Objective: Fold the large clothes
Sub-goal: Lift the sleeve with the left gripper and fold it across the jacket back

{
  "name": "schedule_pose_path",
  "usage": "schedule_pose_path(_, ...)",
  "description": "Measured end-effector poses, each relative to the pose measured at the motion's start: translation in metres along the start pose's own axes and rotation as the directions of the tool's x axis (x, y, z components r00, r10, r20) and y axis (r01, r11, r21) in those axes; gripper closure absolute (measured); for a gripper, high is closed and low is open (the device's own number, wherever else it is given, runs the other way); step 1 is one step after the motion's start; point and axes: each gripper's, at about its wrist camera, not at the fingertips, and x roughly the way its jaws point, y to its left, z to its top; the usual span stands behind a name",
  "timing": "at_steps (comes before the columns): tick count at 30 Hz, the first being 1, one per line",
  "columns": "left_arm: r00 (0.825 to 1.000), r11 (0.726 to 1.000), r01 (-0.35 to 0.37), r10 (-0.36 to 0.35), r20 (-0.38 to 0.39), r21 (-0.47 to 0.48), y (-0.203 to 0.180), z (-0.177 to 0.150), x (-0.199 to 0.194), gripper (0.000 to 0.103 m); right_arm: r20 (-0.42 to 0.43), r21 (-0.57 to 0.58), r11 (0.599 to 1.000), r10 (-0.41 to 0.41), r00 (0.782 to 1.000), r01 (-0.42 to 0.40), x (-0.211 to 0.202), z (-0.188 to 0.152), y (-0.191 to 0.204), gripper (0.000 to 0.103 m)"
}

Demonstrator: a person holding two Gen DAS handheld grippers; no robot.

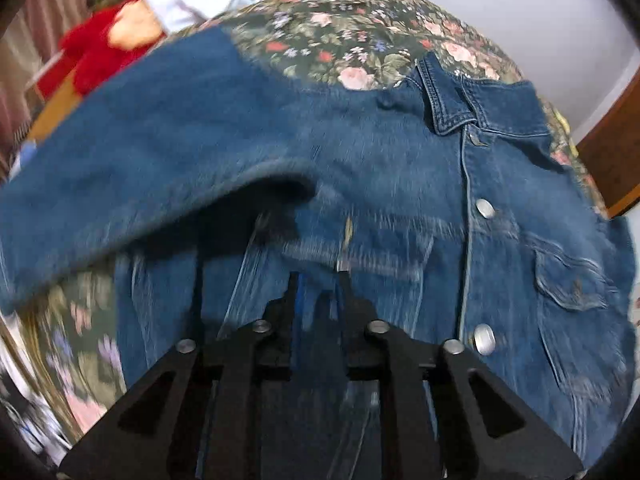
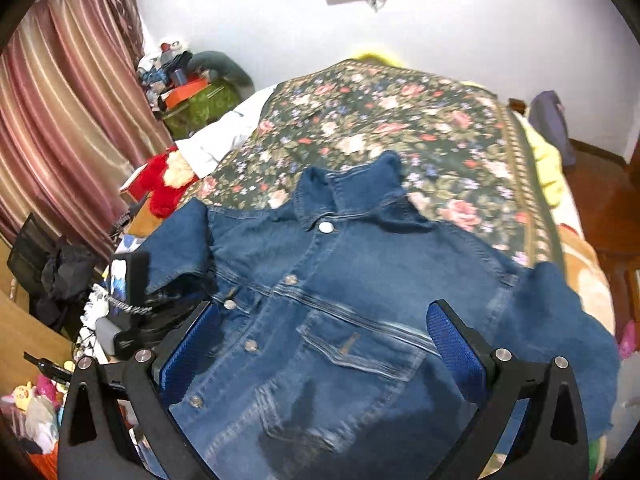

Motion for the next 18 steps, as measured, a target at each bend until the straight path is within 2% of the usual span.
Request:
schedule_pose_path(1, 1.0, 0.999, 0.009, -0.009, 0.019, -0.031, 0.009, -0.009, -0.012, 0.075, 0.003, -0.002, 1.0, -0.009, 1.0, 0.009, -0.005, -0.004, -0.004, 0.0)
schedule_pose_path(3, 0.998, 0.996, 0.016, -0.01, 0.059, -0.091, 0.025, -0.017, -0.03, 0.046, 0.009, -0.005, 1.0, -0.025, 1.0, 0.025, -0.011, -0.01, -0.009, 0.0)
schedule_pose_path(6, 0.987, 0.97, 0.029, 0.01, 0.159, -0.24, 0.068, -0.027, -0.063, 0.03, 0.009, 0.0, 1.0, -0.028, 1.0, 0.028, -0.013, -0.017, -0.013, 0.0)
schedule_pose_path(8, 0.981, 0.933, 0.03, 0.04, 0.187, -0.358, 0.105, -0.028, -0.074, 0.021, 0.0, 0.016, 1.0, -0.017, 1.0, 0.017, -0.01, -0.019, -0.015, 0.0)
schedule_pose_path(10, 0.981, 0.885, 0.033, 0.06, 0.185, -0.465, 0.139, -0.027, -0.073, 0.02, -0.009, 0.034, 0.999, -0.004, 1.0, 0.005, -0.006, -0.021, -0.014, 0.0)
schedule_pose_path(13, 0.985, 0.823, 0.078, 0.024, 0.17, -0.563, 0.181, -0.03, -0.064, 0.02, -0.025, 0.058, 0.998, 0.012, 1.0, -0.01, 0.003, -0.021, -0.009, 0.0)
schedule_pose_path(18, 0.984, 0.71, 0.144, -0.031, 0.173, -0.689, 0.219, -0.029, -0.033, 0.023, -0.044, 0.072, 0.997, 0.027, 0.999, -0.024, 0.014, -0.018, 0.0, 0.0)
